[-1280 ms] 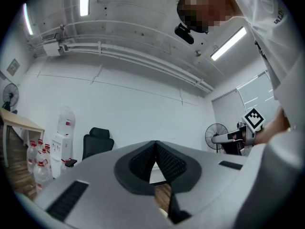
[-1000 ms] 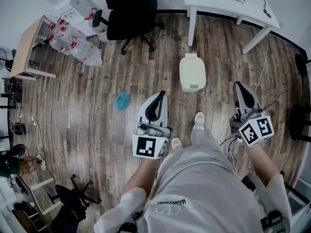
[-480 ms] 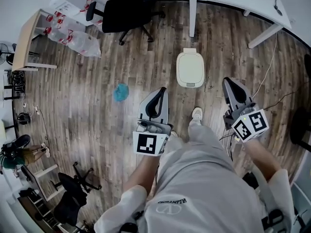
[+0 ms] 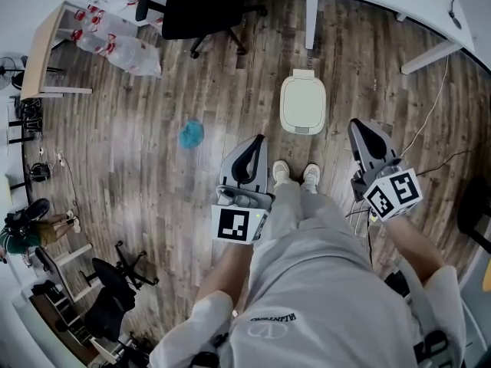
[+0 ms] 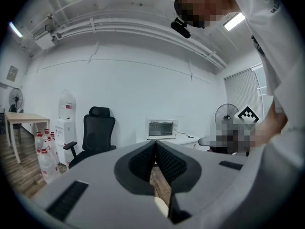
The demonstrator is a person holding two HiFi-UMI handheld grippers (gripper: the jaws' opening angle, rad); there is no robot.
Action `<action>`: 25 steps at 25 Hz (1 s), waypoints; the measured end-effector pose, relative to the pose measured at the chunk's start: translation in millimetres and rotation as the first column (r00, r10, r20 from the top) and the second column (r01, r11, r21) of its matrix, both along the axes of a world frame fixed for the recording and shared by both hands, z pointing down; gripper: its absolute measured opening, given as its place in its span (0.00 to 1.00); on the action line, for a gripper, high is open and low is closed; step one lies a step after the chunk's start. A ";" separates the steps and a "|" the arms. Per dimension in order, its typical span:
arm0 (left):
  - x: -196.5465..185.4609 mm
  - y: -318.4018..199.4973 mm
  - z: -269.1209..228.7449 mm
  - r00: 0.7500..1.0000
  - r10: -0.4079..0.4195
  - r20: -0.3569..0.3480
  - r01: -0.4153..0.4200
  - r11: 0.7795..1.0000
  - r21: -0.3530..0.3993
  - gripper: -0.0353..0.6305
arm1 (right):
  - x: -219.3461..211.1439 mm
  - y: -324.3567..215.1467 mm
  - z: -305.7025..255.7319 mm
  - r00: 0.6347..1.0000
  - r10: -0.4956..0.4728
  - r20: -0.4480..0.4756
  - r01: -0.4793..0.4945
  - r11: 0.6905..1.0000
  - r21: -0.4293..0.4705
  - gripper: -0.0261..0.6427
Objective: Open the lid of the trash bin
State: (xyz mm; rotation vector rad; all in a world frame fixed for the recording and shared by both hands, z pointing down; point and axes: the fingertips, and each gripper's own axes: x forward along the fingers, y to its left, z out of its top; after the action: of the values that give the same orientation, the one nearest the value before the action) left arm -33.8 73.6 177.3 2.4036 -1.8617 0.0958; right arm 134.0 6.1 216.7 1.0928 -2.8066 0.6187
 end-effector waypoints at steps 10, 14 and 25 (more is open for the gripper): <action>-8.2 -34.5 42.7 0.998 0.060 -0.029 -0.062 0.996 -0.057 0.06 | -27.5 -13.6 40.3 0.998 0.013 -0.064 -0.017 0.998 -0.060 0.06; -8.9 -55.2 85.5 0.992 0.114 -0.052 -0.120 0.984 -0.128 0.06 | -44.0 -24.3 68.2 0.994 0.037 -0.106 -0.047 0.994 -0.095 0.06; -0.5 -91.0 212.8 0.973 0.178 -0.150 -0.215 0.934 -0.285 0.06 | -85.6 -47.9 142.7 0.984 0.086 -0.158 -0.115 0.977 -0.180 0.06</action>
State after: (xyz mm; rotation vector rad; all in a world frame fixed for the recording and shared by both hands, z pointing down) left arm -34.2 -17.4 390.1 2.3171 -1.4331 0.2245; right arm 48.4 -41.8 359.3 1.1958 -2.5205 0.7595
